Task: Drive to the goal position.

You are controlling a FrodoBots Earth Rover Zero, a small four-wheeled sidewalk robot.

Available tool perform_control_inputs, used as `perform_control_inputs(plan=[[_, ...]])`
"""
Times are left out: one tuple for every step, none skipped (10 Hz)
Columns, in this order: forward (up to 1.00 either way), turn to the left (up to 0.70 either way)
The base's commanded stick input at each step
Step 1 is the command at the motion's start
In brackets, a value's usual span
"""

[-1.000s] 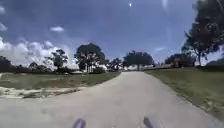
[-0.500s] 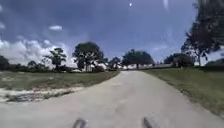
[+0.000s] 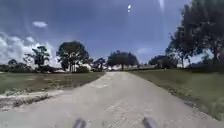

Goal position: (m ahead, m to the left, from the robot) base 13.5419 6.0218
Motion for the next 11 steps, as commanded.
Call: perform_control_inputs(plan=[[0.7, 0.0], [0.7, 0.0], [0.7, 0.0], [0.7, 0.0], [0.7, 0.0], [0.7, 0.0], [0.7, 0.0], [0.7, 0.0], [0.7, 0.0], [0.7, 0.0], [0.7, 0.0]])
